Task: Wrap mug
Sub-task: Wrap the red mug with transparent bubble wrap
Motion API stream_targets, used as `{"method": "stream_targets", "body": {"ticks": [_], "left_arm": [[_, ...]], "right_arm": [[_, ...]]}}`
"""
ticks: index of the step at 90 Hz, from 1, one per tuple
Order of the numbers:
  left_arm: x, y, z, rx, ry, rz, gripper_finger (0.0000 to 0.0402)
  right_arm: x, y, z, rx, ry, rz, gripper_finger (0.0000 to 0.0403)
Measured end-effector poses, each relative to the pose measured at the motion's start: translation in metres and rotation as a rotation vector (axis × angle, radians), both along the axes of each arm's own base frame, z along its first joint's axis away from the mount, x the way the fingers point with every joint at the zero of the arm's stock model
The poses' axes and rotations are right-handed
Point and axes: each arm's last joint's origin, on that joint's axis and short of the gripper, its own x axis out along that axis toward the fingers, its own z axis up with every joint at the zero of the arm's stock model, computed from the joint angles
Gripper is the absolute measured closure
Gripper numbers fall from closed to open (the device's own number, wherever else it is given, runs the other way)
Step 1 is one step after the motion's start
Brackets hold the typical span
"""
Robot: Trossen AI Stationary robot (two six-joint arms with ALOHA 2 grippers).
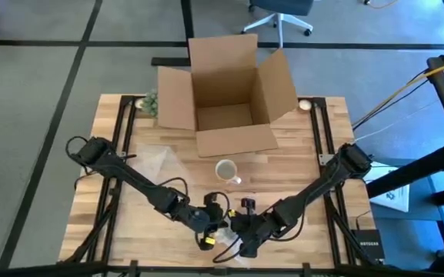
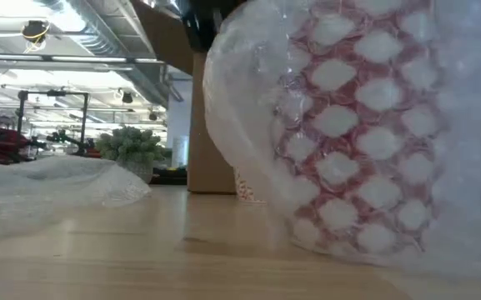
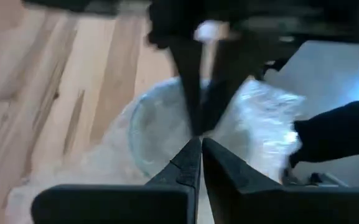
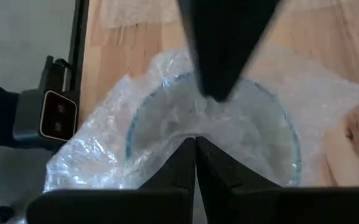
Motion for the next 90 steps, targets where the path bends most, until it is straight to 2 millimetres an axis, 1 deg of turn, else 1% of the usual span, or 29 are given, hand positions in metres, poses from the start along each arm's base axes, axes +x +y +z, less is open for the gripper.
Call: {"method": "stream_targets", "body": {"ticks": [5, 12, 20, 31, 39, 55, 61, 66, 72, 90], "left_arm": [[0.004, 0.001, -0.007, -0.015, 0.016, 0.000, 0.0402], [0.007, 0.002, -0.014, -0.027, 0.029, 0.003, 0.0402], [0.010, 0.002, -0.018, -0.030, 0.027, 0.009, 0.0402], [0.013, 0.001, -0.026, -0.015, 0.036, -0.011, 0.0402], [0.012, 0.000, -0.026, -0.017, 0.037, -0.016, 0.0402], [0.009, -0.001, -0.020, -0.006, 0.020, -0.010, 0.0402], [0.009, -0.001, -0.019, -0.009, 0.012, -0.011, 0.0402], [0.010, -0.001, -0.019, -0.010, 0.007, -0.015, 0.0402], [0.009, -0.001, -0.019, -0.008, 0.009, -0.015, 0.0402], [0.008, -0.001, -0.021, 0.001, 0.028, -0.015, 0.0402]], "right_arm": [[0.001, -0.002, 0.000, 0.001, 0.002, 0.001, 0.0403], [0.005, -0.002, -0.006, 0.006, 0.014, 0.003, 0.0403], [0.007, -0.004, -0.010, -0.002, 0.028, 0.011, 0.0403], [0.009, -0.007, -0.010, 0.002, 0.033, 0.008, 0.0403], [0.007, -0.009, -0.003, 0.008, 0.033, 0.014, 0.0403], [0.002, -0.012, 0.033, 0.001, 0.025, 0.028, 0.0403], [0.002, -0.012, 0.037, -0.012, 0.021, 0.034, 0.0403], [0.003, -0.012, 0.033, -0.024, 0.022, 0.042, 0.0403], [0.009, -0.012, 0.023, -0.035, 0.022, 0.040, 0.0403], [0.014, -0.007, -0.006, -0.059, 0.081, 0.046, 0.0403]]}}
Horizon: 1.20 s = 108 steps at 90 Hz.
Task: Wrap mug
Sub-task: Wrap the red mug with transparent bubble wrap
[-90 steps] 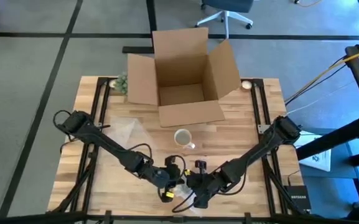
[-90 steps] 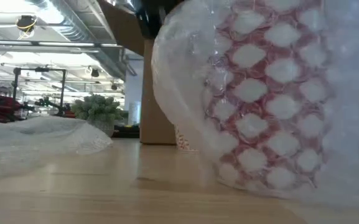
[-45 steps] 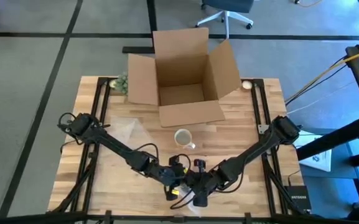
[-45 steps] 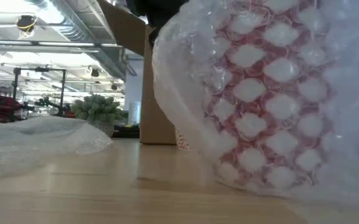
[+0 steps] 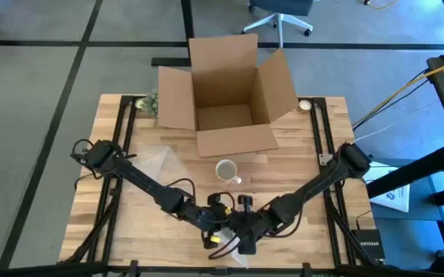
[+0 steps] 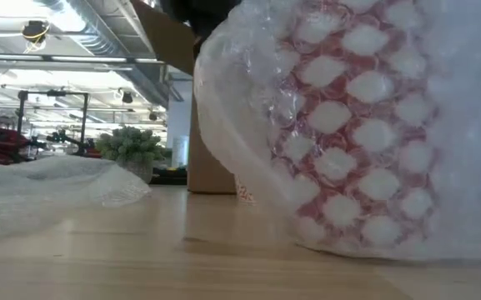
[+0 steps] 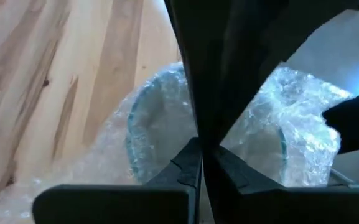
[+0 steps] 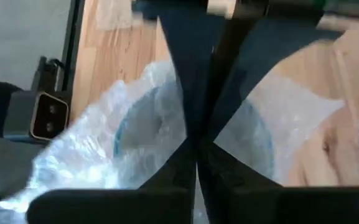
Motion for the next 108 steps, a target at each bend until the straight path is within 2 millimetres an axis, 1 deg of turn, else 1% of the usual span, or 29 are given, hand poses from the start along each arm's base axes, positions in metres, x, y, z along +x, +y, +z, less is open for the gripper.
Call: {"method": "stream_targets", "body": {"ticks": [26, 41, 54, 62, 69, 77, 81, 87, 92, 98, 108], "left_arm": [[0.003, -0.001, 0.003, -0.024, -0.046, 0.005, 0.0402], [0.004, -0.002, 0.005, -0.026, -0.066, -0.009, 0.0402], [0.005, -0.001, 0.005, -0.028, -0.065, -0.008, 0.0402], [0.005, -0.001, 0.005, -0.024, -0.066, -0.008, 0.0402], [0.005, -0.001, 0.005, -0.027, -0.066, -0.006, 0.0402], [0.004, -0.001, 0.006, -0.025, -0.065, -0.003, 0.0402], [0.004, -0.001, 0.006, -0.023, -0.064, -0.002, 0.0402], [0.004, -0.001, 0.006, -0.025, -0.060, -0.006, 0.0402], [0.003, -0.001, 0.008, -0.025, -0.063, -0.009, 0.0402], [0.002, -0.001, 0.009, -0.026, -0.063, -0.012, 0.0402], [0.002, -0.001, 0.010, -0.025, -0.065, -0.014, 0.0402]], "right_arm": [[-0.001, 0.000, -0.006, 0.071, 0.082, 0.053, 0.0403], [0.003, 0.003, -0.021, 0.066, 0.115, 0.078, 0.0403], [0.003, 0.004, -0.021, 0.062, 0.127, 0.102, 0.0403], [0.002, 0.003, -0.008, 0.086, 0.152, 0.132, 0.0403], [-0.001, 0.003, 0.004, 0.073, 0.172, 0.135, 0.0402], [-0.004, 0.005, 0.024, 0.064, 0.169, 0.166, 0.0395], [-0.004, 0.006, 0.038, 0.063, 0.144, 0.176, 0.0387], [-0.010, 0.007, 0.060, 0.054, 0.126, 0.214, 0.0367], [-0.014, 0.010, 0.071, 0.025, 0.122, 0.249, 0.0344], [-0.017, 0.016, 0.080, -0.023, 0.111, 0.284, 0.0313], [-0.023, 0.025, 0.087, -0.060, 0.074, 0.332, 0.0260]]}}
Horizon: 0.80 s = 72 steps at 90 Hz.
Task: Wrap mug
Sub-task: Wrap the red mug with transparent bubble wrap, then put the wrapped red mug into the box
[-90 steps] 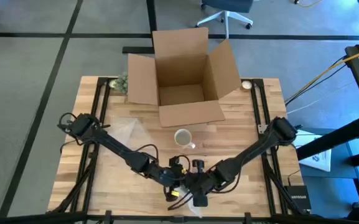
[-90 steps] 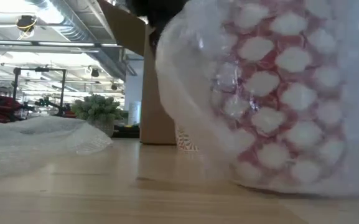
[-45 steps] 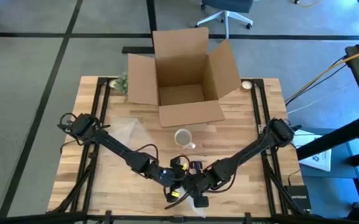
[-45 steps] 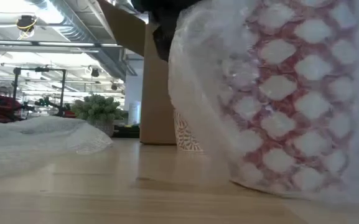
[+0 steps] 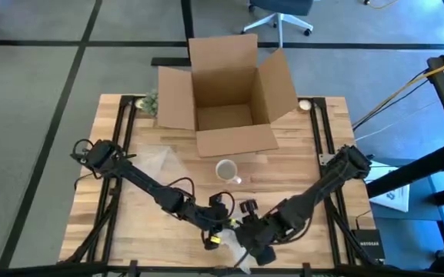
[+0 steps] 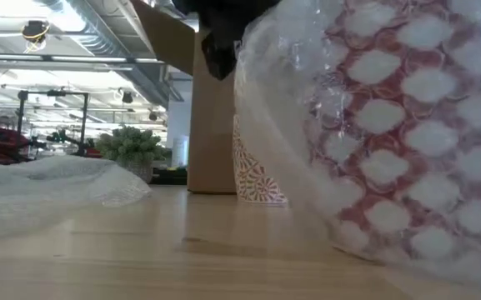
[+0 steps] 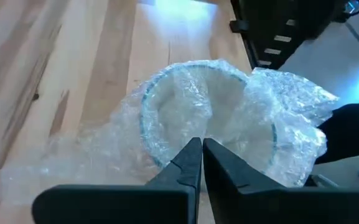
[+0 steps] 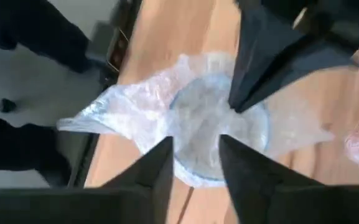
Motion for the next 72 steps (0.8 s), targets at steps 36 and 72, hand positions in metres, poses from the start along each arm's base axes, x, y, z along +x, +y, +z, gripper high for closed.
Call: {"method": "stream_targets", "body": {"ticks": [36, 72], "left_arm": [[-0.006, 0.001, 0.007, -0.006, 0.032, -0.024, 0.0402], [-0.012, -0.001, 0.017, -0.026, 0.039, -0.047, 0.0402]], "right_arm": [[0.008, 0.015, -0.063, -0.154, 0.052, 0.064, 0.0189], [0.021, 0.016, -0.093, -0.195, 0.101, 0.111, 0.0311]]}}
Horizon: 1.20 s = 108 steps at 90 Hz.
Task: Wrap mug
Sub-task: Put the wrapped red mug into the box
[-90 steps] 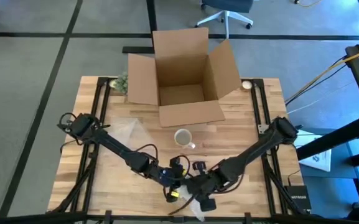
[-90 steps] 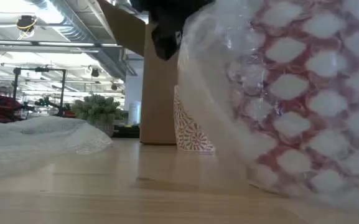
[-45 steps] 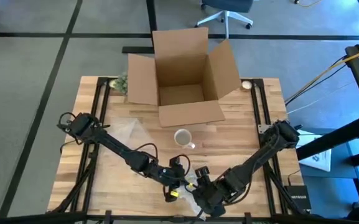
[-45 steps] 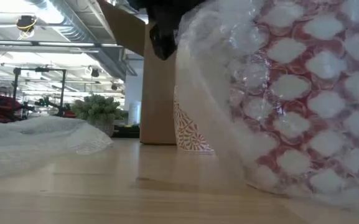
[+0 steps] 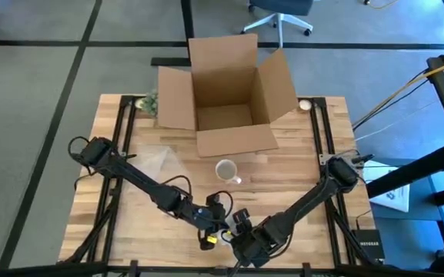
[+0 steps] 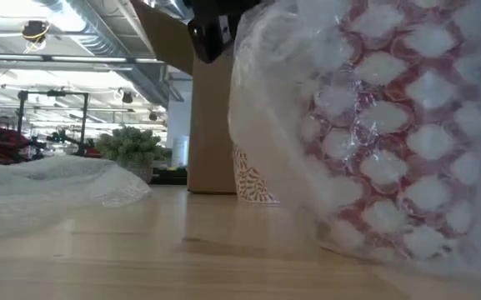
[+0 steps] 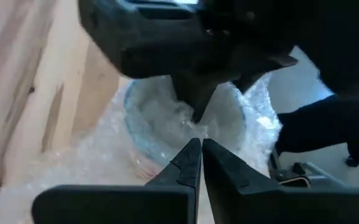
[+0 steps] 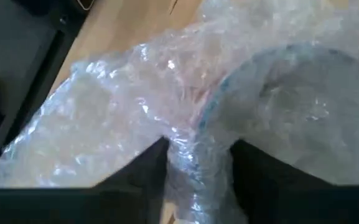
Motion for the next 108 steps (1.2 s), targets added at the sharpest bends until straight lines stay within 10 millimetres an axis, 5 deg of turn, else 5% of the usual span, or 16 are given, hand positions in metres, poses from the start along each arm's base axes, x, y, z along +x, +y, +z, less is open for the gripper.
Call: {"method": "stream_targets", "body": {"ticks": [10, 33, 59, 75, 108], "left_arm": [[-0.004, -0.005, 0.001, -0.032, 0.017, 0.001, 0.0402], [-0.030, -0.017, 0.028, -0.061, 0.025, -0.017, 0.0402], [-0.078, -0.029, 0.067, -0.048, 0.033, -0.031, 0.0402], [-0.105, -0.031, 0.078, 0.037, 0.051, -0.022, 0.0402], [-0.112, -0.029, 0.076, 0.126, 0.042, 0.028, 0.0402]], "right_arm": [[-0.001, 0.001, 0.000, 0.011, 0.012, 0.002, 0.0382], [-0.002, 0.005, 0.016, 0.035, 0.075, -0.036, 0.0389], [-0.007, 0.019, 0.118, 0.131, -0.074, -0.007, 0.0389], [-0.014, 0.010, 0.181, 0.173, -0.243, -0.019, 0.0389], [-0.035, -0.055, 0.262, 0.154, -0.634, -0.146, 0.0391]]}}
